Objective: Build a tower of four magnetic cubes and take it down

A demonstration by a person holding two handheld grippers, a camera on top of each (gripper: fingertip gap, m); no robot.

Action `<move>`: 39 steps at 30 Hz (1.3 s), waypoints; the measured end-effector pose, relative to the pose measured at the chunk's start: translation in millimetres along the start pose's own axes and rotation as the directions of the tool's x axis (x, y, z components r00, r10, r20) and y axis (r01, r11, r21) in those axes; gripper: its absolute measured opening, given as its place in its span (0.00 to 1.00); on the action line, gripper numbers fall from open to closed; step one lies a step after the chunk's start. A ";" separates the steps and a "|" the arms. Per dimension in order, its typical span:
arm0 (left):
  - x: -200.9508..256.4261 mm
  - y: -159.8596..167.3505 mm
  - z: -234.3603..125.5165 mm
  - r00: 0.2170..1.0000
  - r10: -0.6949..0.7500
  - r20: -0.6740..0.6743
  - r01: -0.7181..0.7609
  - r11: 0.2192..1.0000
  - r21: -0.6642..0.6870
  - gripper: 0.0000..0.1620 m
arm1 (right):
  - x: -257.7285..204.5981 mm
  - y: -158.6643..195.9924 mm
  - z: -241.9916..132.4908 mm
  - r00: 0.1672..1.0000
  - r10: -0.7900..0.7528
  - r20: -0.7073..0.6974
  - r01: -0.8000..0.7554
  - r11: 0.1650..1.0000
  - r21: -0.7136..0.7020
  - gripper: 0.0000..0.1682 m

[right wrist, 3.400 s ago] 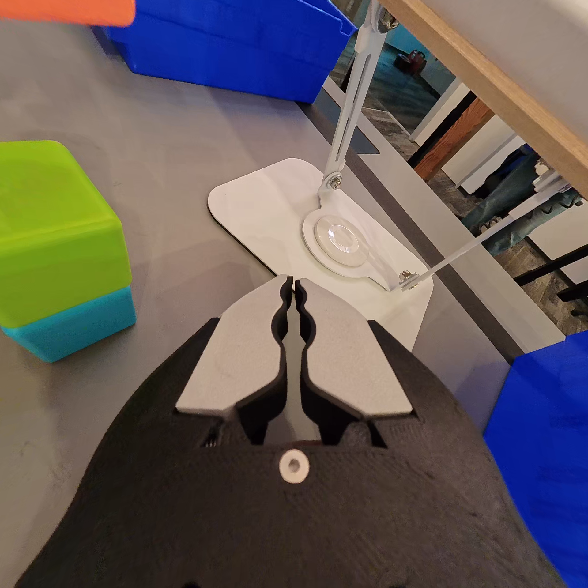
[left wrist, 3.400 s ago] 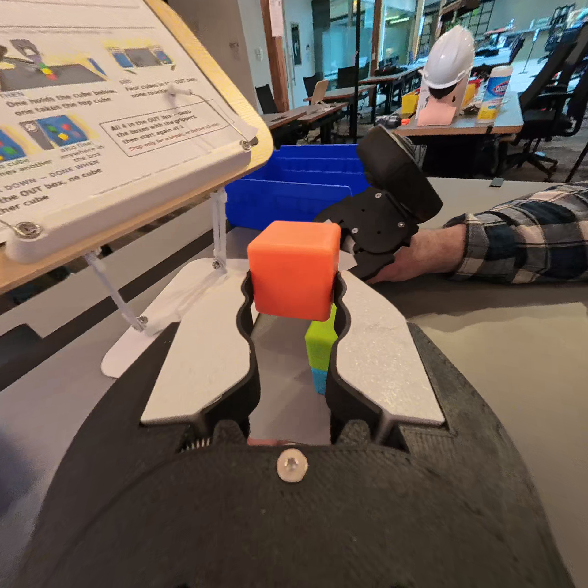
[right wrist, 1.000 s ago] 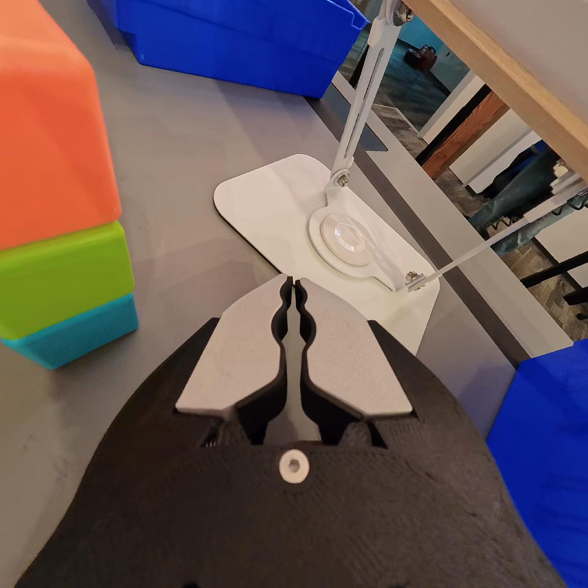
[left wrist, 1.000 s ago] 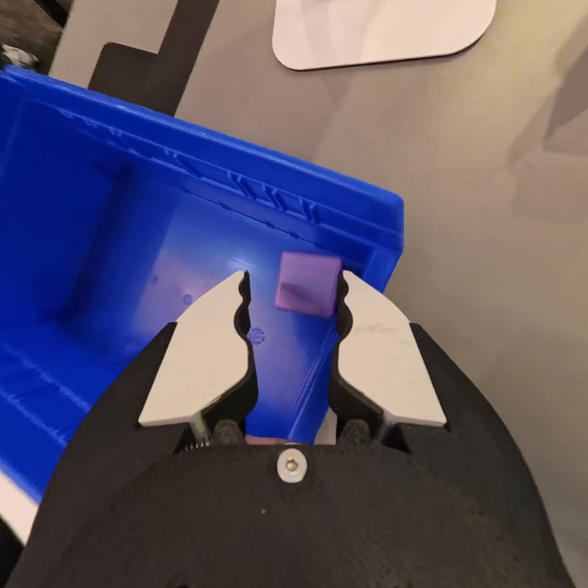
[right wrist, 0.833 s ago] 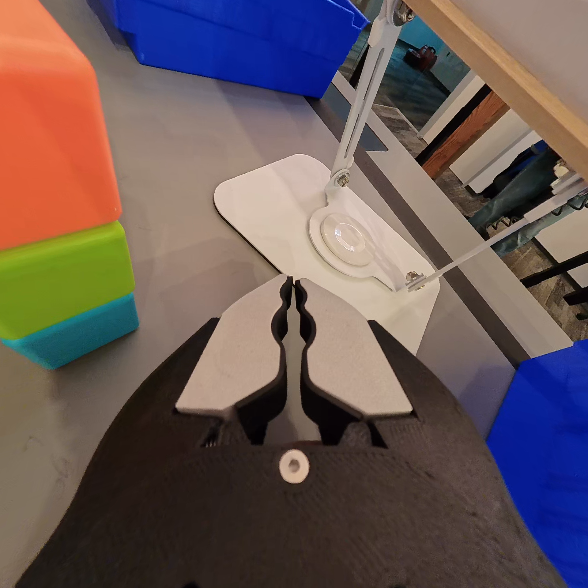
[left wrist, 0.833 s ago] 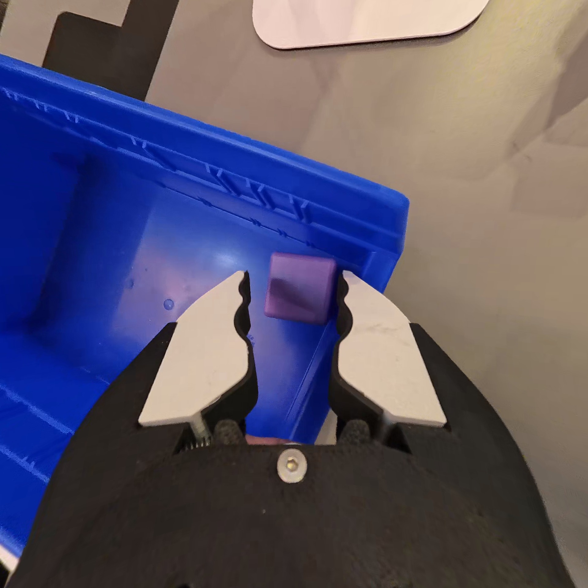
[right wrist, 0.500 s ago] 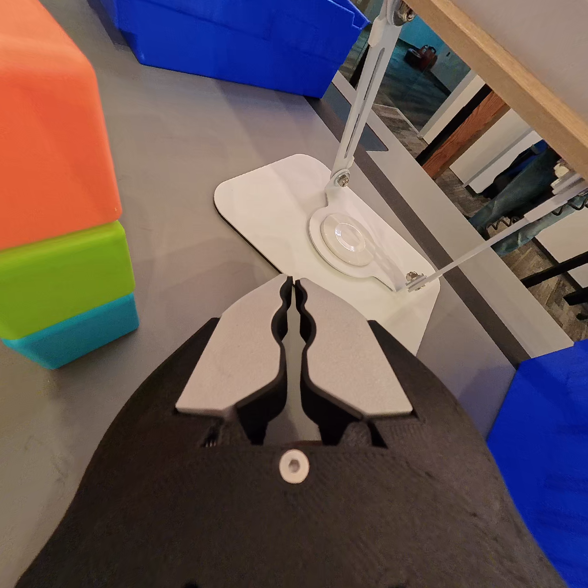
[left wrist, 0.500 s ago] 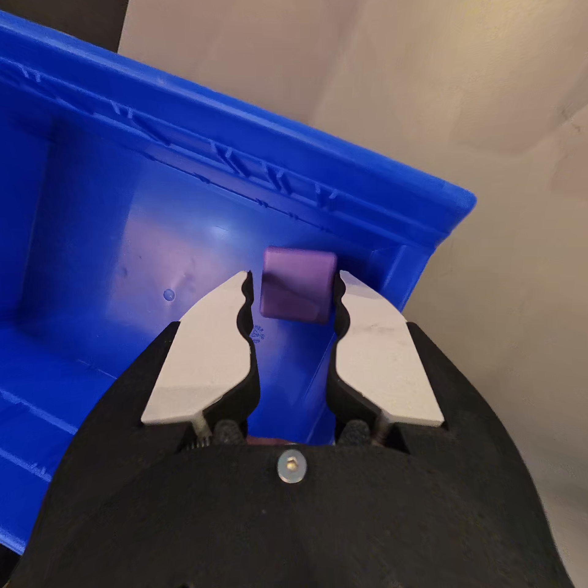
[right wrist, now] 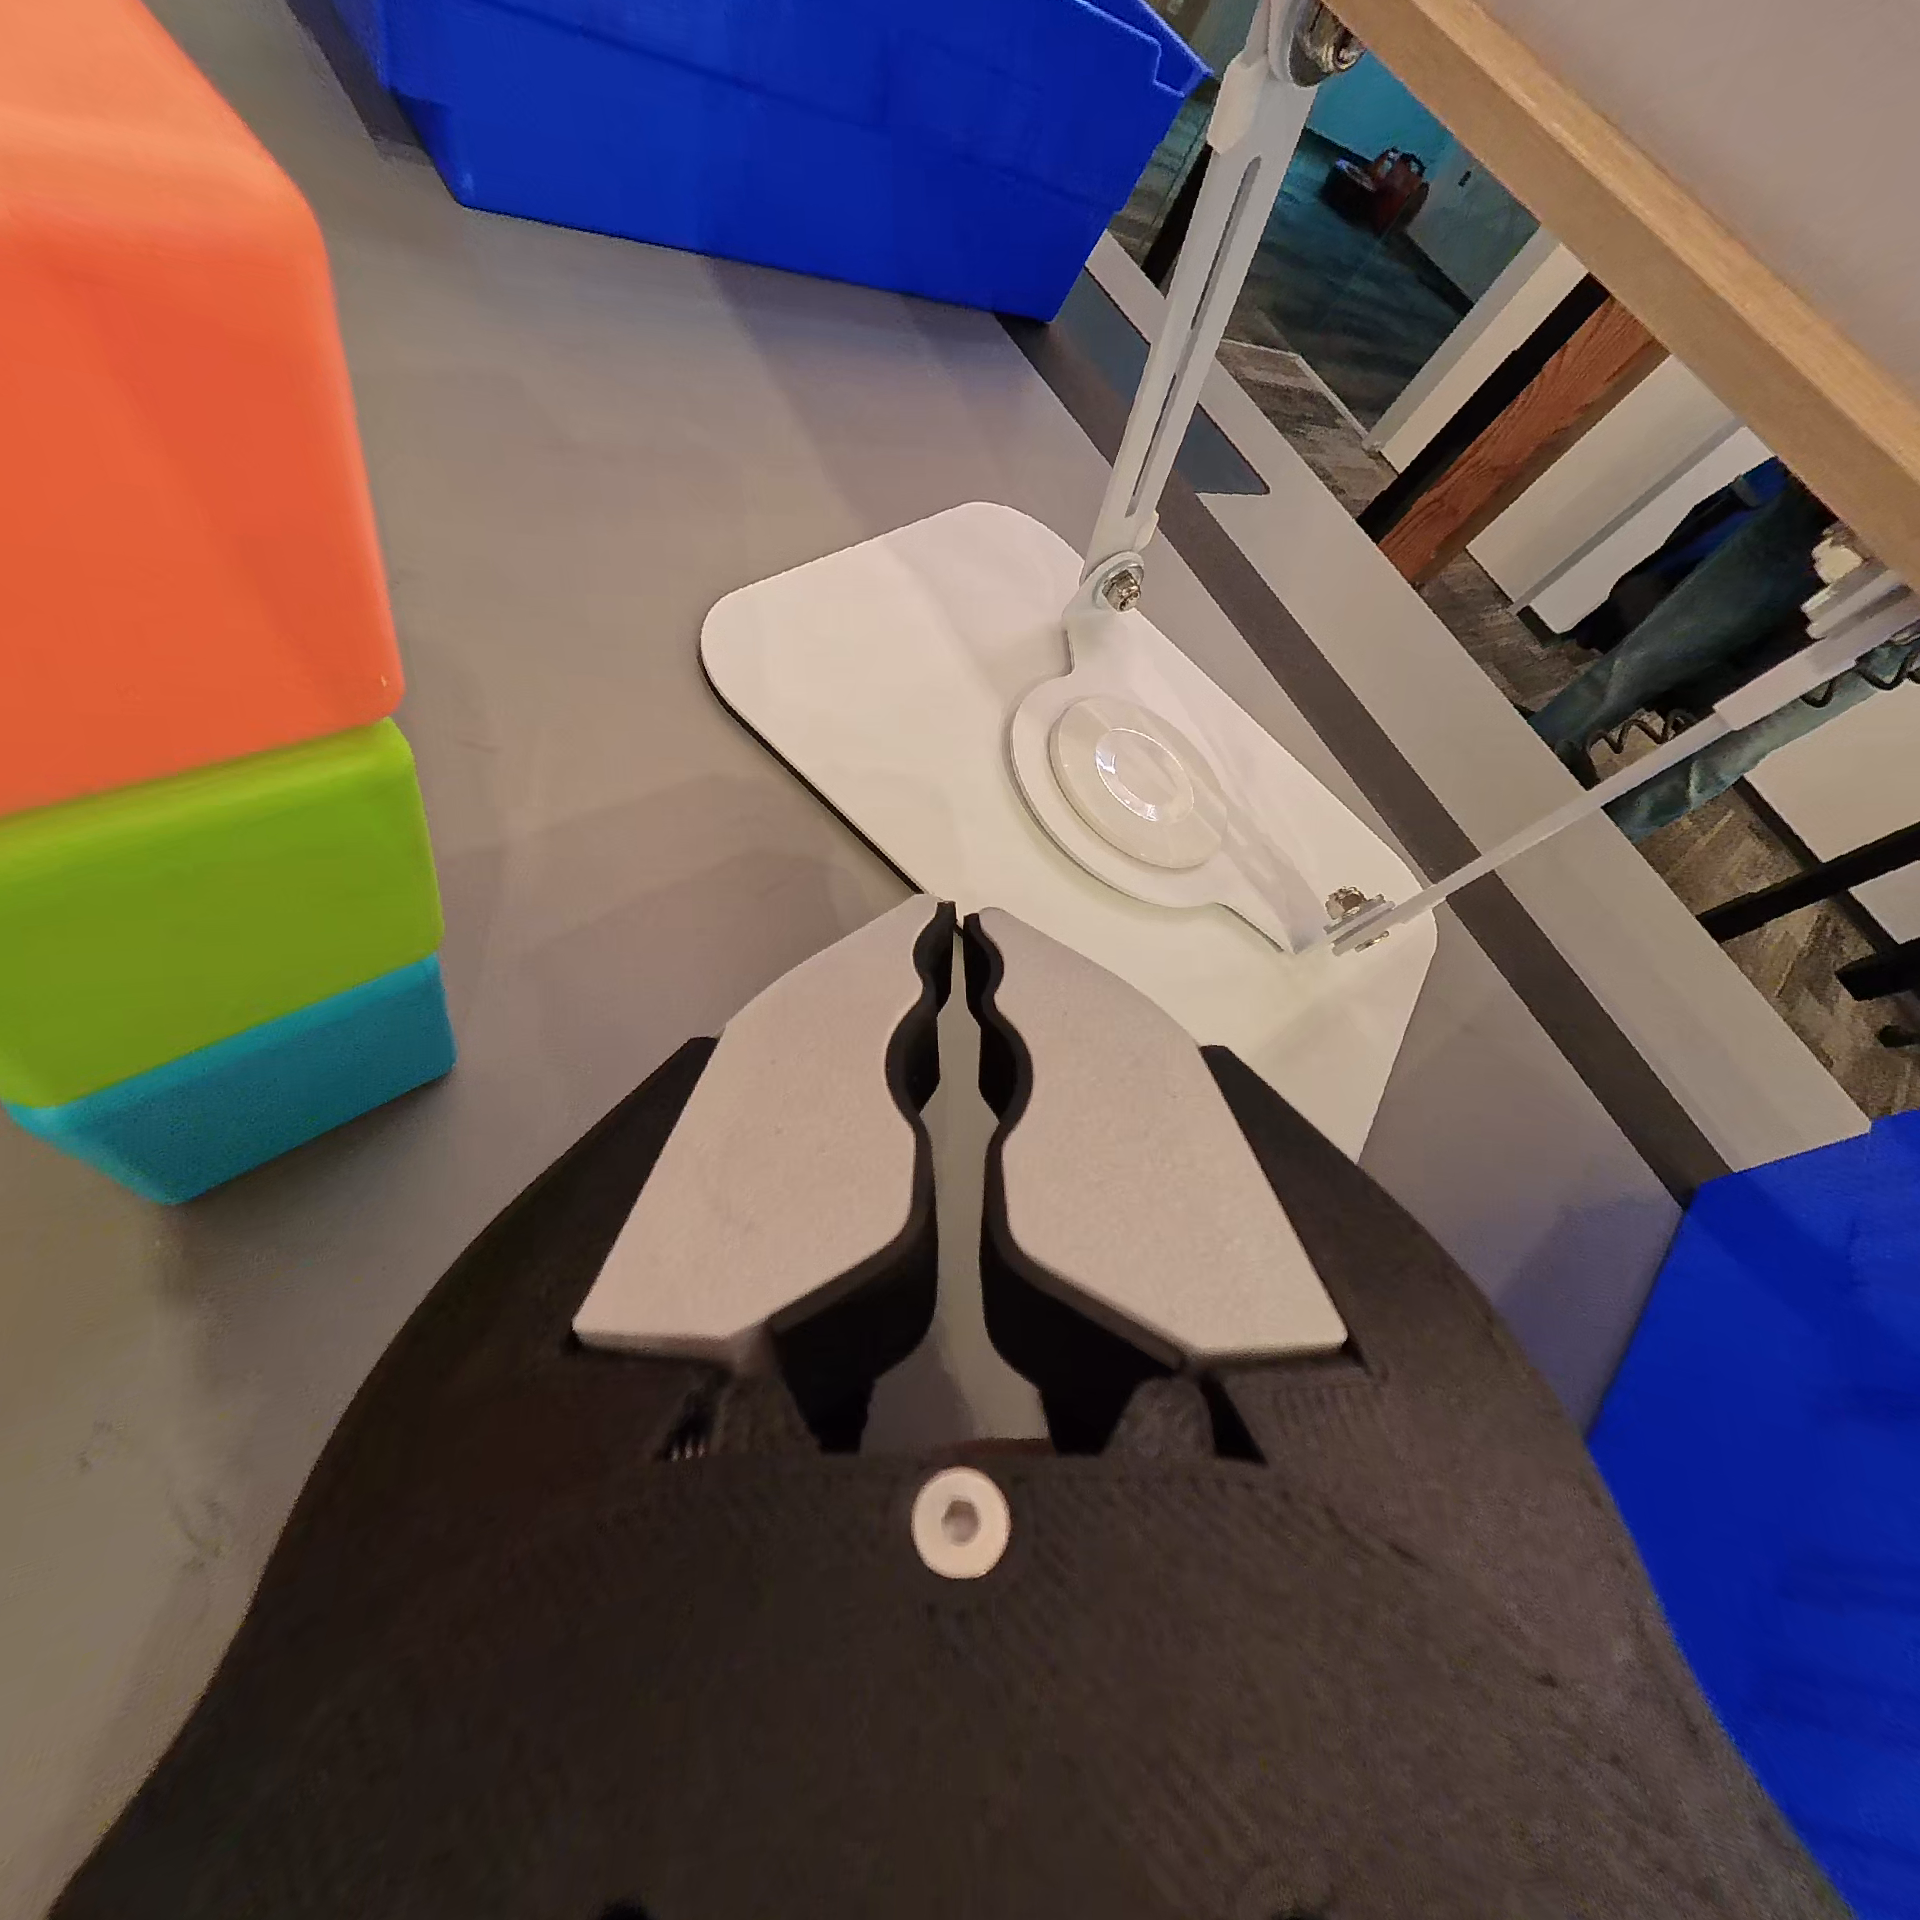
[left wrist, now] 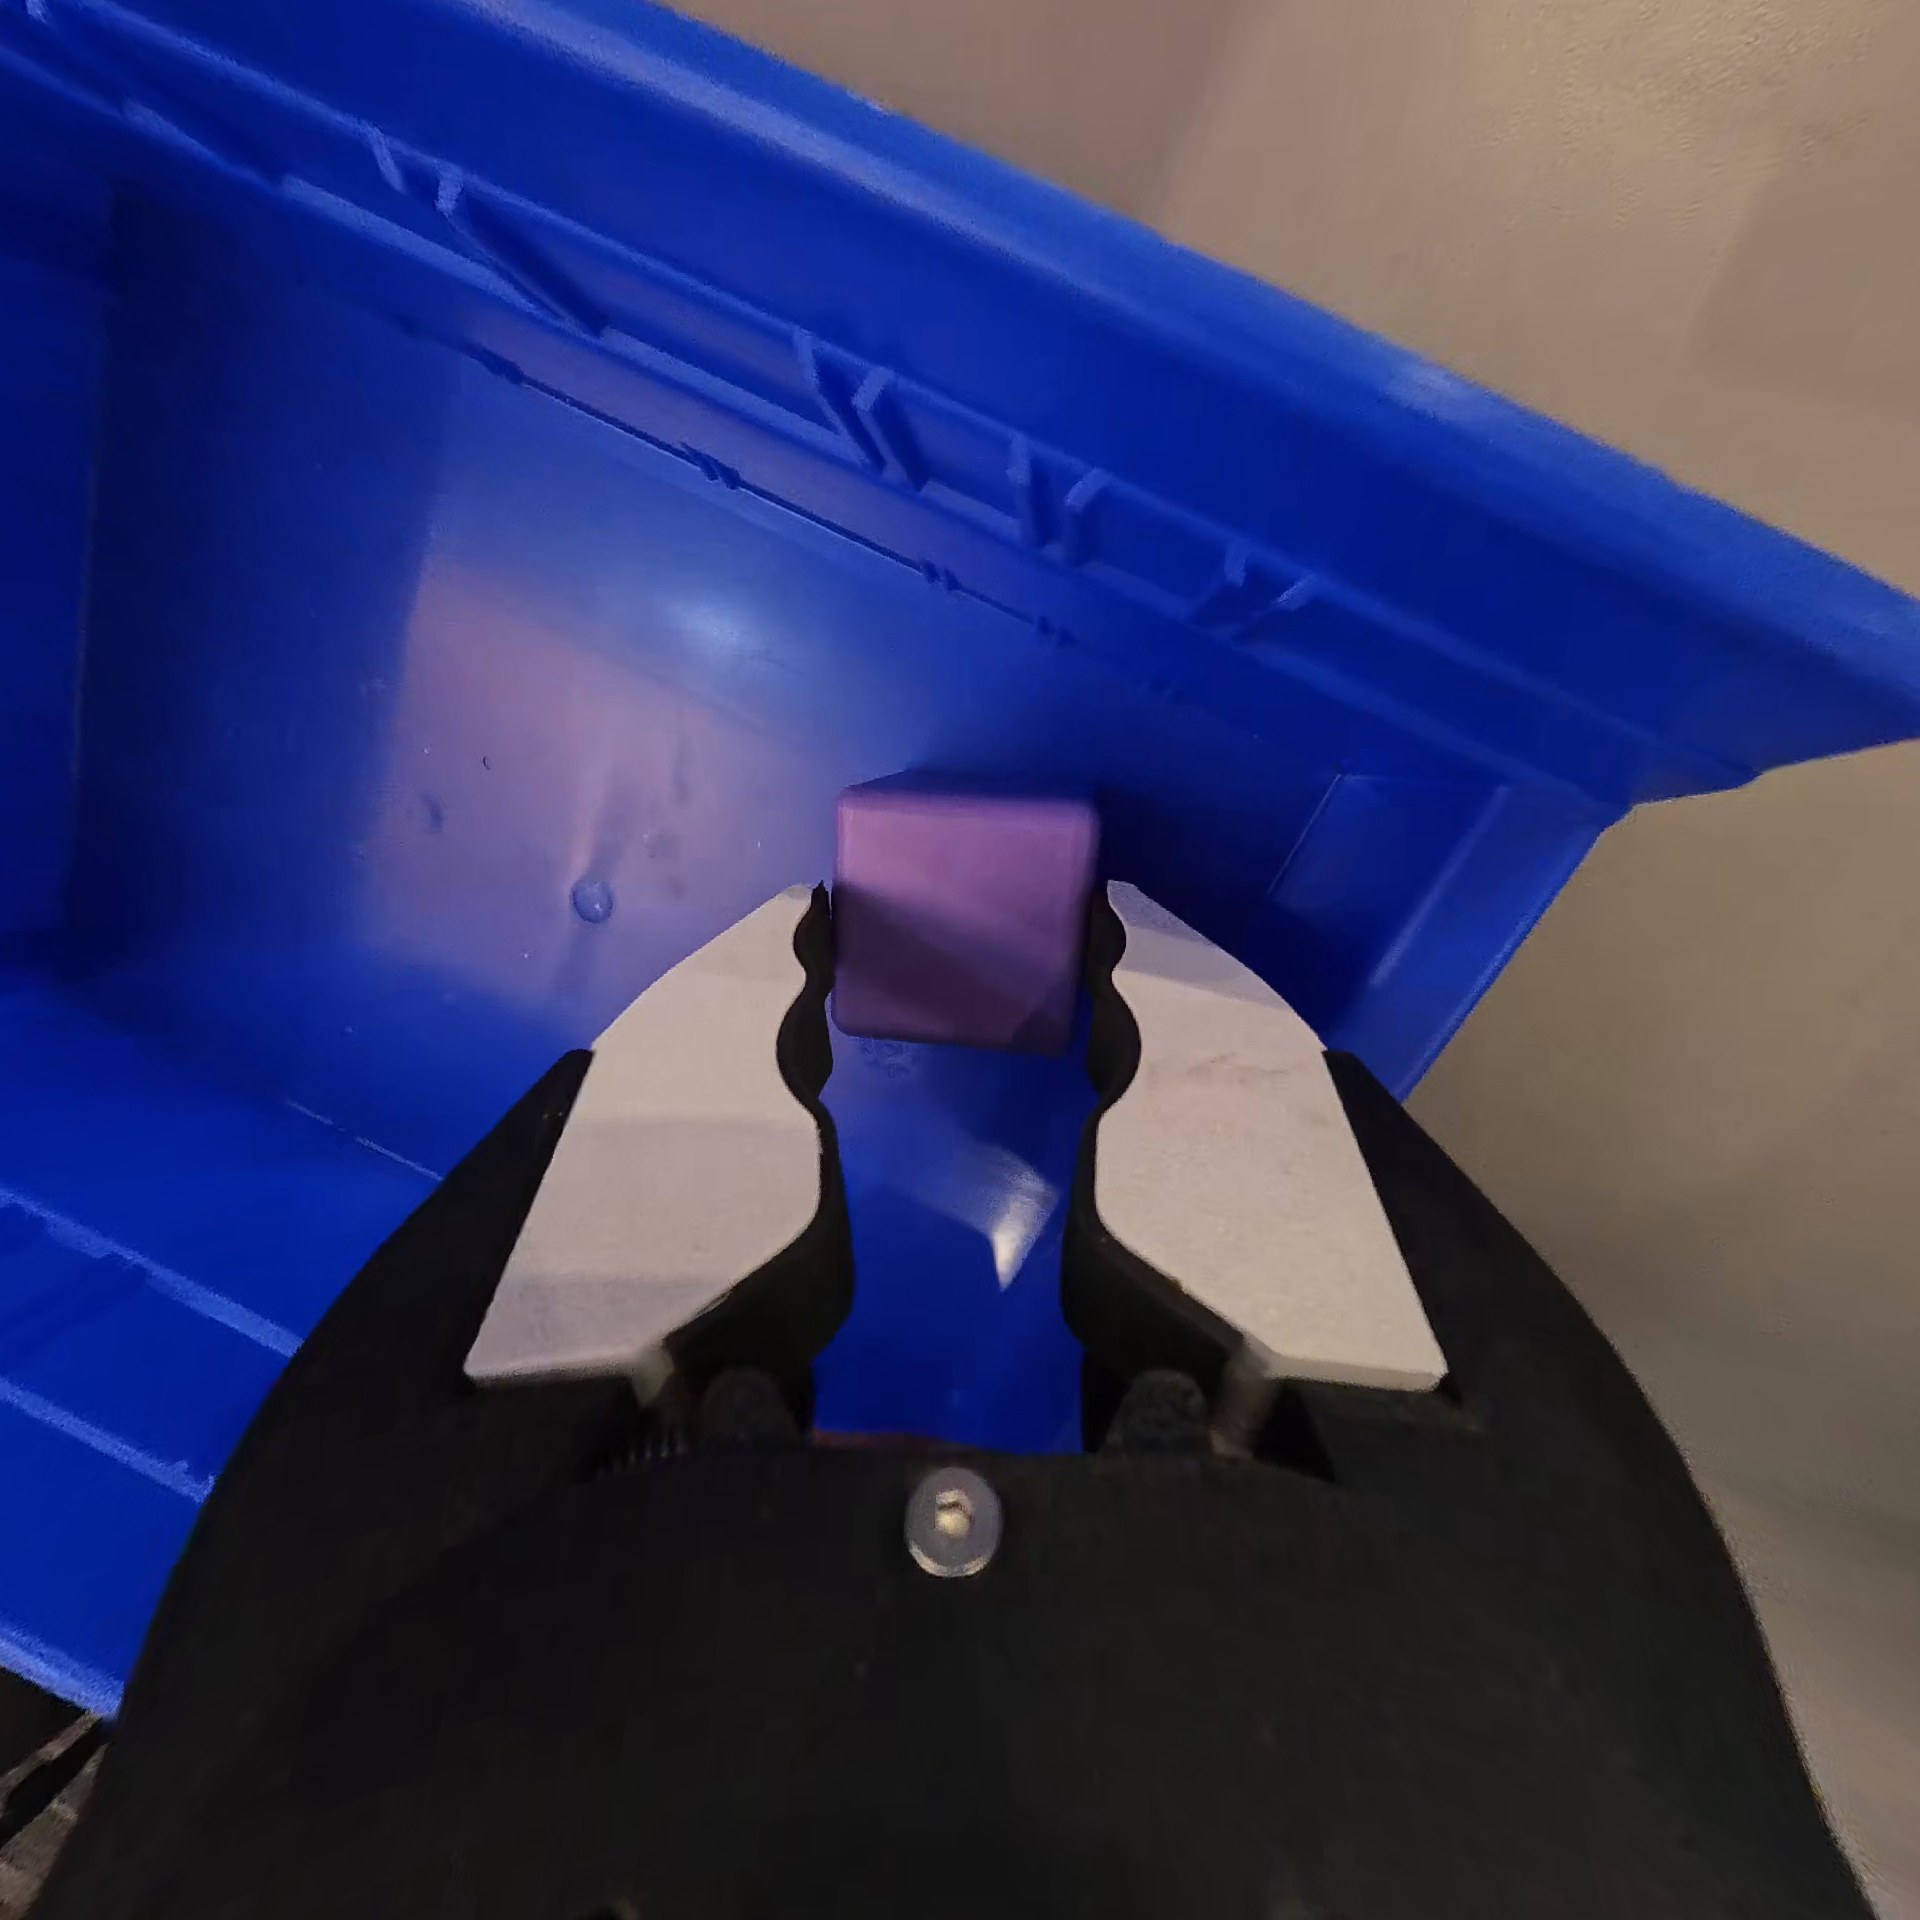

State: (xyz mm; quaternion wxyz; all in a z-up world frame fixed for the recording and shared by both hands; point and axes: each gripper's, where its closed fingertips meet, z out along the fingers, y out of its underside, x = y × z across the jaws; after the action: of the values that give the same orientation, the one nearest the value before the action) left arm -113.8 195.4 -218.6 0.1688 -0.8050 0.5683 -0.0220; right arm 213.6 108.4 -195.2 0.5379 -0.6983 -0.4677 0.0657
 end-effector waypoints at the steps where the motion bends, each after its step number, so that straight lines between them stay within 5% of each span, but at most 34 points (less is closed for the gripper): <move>1: -3.0 0.4 -0.6 1.000 -0.002 0.027 0.002 1.000 0.005 0.28 | 0.0 0.0 0.0 1.000 0.000 0.000 0.000 1.000 0.000 0.01; 9: -6.2 -27.7 -60.2 0.978 -0.136 0.158 0.084 0.950 0.301 0.28 | 0.2 0.0 0.2 1.000 0.001 -0.001 -0.001 1.000 -0.001 0.01; 18: 77.3 -98.2 -154.3 0.960 -0.228 0.161 0.032 0.664 0.747 0.28 | 0.2 0.3 0.5 1.000 -0.003 -0.004 0.003 1.000 -0.003 0.01; 29: 187.3 -188.5 -135.5 0.981 -0.168 -0.101 0.146 0.286 0.947 0.28 | 0.8 -0.2 0.0 1.000 0.001 -0.006 -0.001 1.000 0.002 0.01; 39: 234.8 -237.5 -120.1 0.991 -0.095 -0.097 0.111 0.156 0.982 0.28 | 0.7 -0.2 0.0 1.000 -0.001 -0.007 0.001 1.000 0.002 0.01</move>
State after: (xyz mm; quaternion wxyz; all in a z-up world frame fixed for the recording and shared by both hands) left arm 157.4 19.7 -71.7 0.6434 -0.5412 0.3643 -0.4004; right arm 213.9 108.9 -194.7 0.5405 -0.6976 -0.4660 0.0635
